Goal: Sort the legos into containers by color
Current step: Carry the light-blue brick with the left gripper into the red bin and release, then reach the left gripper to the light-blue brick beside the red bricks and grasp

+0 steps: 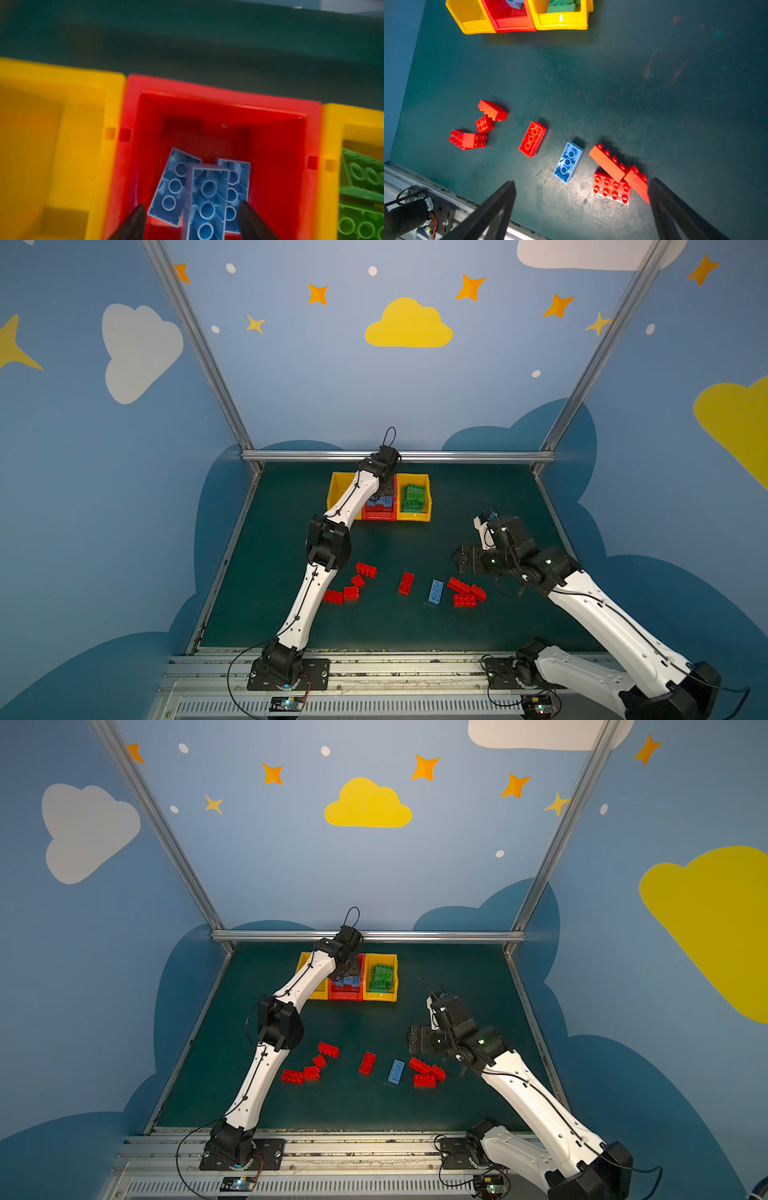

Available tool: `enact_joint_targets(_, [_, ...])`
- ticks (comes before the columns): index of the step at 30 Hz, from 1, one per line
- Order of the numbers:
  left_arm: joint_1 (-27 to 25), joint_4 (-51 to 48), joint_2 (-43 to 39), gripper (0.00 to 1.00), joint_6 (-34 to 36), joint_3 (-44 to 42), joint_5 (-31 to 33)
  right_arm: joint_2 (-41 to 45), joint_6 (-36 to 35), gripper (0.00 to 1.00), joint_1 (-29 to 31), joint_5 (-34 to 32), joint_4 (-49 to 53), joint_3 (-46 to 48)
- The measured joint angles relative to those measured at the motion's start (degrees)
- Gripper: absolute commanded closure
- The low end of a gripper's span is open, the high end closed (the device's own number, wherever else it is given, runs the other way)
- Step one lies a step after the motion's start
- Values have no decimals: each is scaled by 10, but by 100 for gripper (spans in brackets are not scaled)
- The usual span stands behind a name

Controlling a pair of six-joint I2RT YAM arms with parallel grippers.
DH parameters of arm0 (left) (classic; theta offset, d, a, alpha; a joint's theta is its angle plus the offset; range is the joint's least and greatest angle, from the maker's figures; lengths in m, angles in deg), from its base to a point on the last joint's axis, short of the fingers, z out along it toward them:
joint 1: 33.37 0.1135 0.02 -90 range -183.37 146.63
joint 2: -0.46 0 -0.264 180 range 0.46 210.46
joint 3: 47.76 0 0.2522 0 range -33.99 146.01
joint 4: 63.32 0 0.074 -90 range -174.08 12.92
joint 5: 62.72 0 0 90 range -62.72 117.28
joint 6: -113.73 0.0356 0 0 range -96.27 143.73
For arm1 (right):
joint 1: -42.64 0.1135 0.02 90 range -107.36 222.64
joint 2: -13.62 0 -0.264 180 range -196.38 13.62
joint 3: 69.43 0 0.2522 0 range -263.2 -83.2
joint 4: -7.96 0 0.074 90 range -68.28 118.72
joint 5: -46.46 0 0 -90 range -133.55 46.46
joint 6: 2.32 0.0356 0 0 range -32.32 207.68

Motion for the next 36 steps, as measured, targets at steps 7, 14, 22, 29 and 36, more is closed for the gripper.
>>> enact_joint_targets(7, [-13,0,-94,20,1,-74,-16,19,3,3,-1,16,8,-2])
enact_joint_targets(14, [-93,67,-327,20,-4,-355,3,97,15,3,-1,23,35,-1])
enact_joint_targets(22, [-230,156,-513,20,-62,-674,3,191,43,3,-1,-8,103,26])
enact_joint_targets(29, [-345,197,-522,20,-121,-770,7,220,70,3,-1,-38,144,44])
enact_joint_targets(36, [-390,230,-475,21,-135,-749,5,250,90,3,-1,-47,169,49])
